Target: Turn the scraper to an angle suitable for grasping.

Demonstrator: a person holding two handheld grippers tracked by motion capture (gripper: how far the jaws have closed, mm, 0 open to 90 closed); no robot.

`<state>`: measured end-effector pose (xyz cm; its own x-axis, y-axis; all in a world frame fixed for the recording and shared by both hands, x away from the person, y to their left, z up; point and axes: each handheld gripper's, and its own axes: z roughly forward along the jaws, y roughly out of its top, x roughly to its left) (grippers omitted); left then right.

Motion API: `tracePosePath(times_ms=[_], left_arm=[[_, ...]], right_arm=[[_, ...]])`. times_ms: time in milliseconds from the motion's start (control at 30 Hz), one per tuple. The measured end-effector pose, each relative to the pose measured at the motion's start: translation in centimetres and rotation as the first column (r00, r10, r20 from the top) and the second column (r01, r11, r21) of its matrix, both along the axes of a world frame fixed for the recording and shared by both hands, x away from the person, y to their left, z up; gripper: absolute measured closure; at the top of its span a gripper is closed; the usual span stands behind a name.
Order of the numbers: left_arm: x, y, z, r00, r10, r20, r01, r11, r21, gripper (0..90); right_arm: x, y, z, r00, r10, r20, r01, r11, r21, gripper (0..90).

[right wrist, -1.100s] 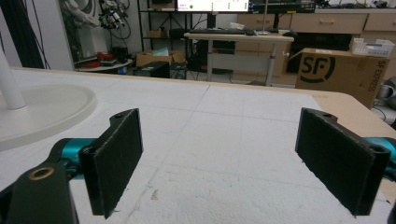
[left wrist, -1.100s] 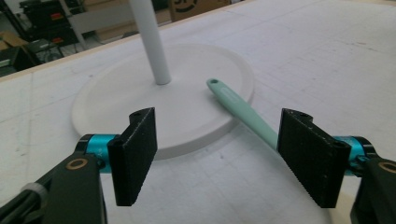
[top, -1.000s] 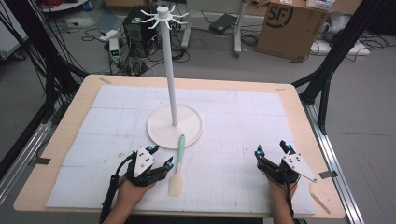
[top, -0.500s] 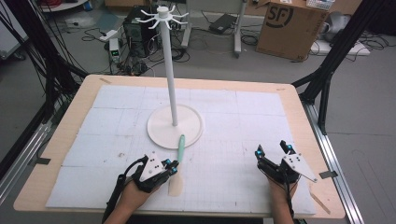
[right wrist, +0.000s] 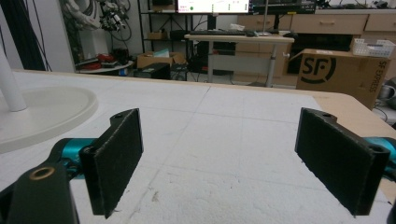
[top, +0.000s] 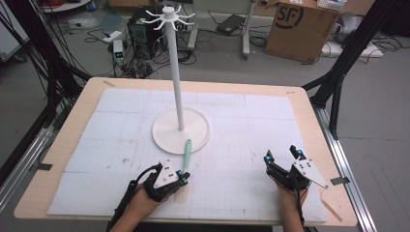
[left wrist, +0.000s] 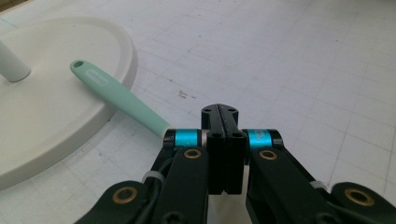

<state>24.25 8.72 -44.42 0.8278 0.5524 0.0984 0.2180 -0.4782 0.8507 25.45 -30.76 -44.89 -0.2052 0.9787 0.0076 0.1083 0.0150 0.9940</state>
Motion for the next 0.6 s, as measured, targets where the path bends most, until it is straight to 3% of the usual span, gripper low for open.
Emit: tracePosePath(times_ms=[333,600], left_arm=[[0.3,-0.6,-0.1,0.9994,0.032,-0.010,-0.032,0.9994,0.016,90.0],[0.3,-1.2,-0.4,0.9997,0.023,-0.007,-0.023,0.9993,0.029,90.0]], right_arm=[[-0.1,0.0,0.0,1.0000,0.000,0.000,0.000,1.000,0.002,14.5],[0.0,0.0,0.0,1.0000,0.002,-0.002,-0.002,1.000,-0.004,14.5]])
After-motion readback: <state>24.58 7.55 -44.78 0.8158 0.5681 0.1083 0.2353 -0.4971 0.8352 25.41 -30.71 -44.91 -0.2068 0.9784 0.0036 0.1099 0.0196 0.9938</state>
